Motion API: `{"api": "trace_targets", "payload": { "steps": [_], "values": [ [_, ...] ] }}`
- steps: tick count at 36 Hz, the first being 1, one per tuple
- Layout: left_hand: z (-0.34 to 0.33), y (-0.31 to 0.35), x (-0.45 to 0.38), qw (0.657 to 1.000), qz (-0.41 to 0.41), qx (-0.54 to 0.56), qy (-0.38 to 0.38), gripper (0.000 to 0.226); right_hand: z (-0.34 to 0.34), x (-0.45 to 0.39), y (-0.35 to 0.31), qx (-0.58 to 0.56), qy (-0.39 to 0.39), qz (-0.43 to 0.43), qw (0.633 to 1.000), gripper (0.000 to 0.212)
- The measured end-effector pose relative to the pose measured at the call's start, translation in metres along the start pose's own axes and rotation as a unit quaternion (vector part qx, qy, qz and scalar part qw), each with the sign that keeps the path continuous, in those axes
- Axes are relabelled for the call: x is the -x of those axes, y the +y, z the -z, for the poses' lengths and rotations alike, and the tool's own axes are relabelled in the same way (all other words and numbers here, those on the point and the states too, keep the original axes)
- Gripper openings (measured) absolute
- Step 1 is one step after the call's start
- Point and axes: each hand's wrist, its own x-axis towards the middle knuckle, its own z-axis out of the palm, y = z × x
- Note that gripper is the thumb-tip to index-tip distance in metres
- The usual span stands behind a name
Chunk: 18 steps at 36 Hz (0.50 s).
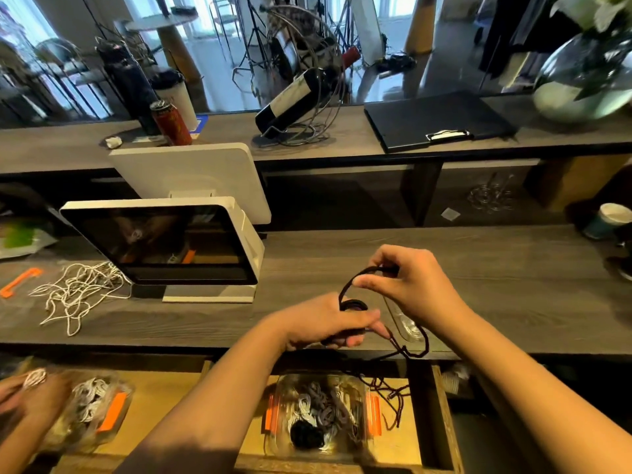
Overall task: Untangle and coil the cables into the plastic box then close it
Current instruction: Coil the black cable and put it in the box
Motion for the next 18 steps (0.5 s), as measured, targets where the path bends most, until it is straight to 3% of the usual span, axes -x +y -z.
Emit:
{"api": "trace_targets", "payload": {
  "steps": [3,6,9,12,18],
  "values": [
    [0.003,0.002,0.008,1.0,0.001,-0.017,0.014,0.053,-0.005,0.001,0.005,-0.042,0.016,-0.025,0.999,0.009],
    [0.005,-0.002,0.009,0.989,-0.012,0.097,0.11,0.048,-0.017,0.006,0.009,-0.07,0.028,-0.039,0.996,0.01],
    [0.005,-0.007,0.008,0.95,-0.047,0.258,0.171,0.046,-0.031,0.014,0.008,-0.093,0.047,-0.057,0.993,0.025],
    [0.005,-0.006,0.012,0.913,-0.093,0.365,0.159,0.047,-0.044,0.022,0.01,-0.142,0.054,-0.07,0.986,0.032],
    [0.009,-0.002,0.008,0.828,-0.138,0.506,0.199,0.051,-0.083,0.038,-0.004,-0.203,-0.017,-0.113,0.972,0.039]
  ]
}}
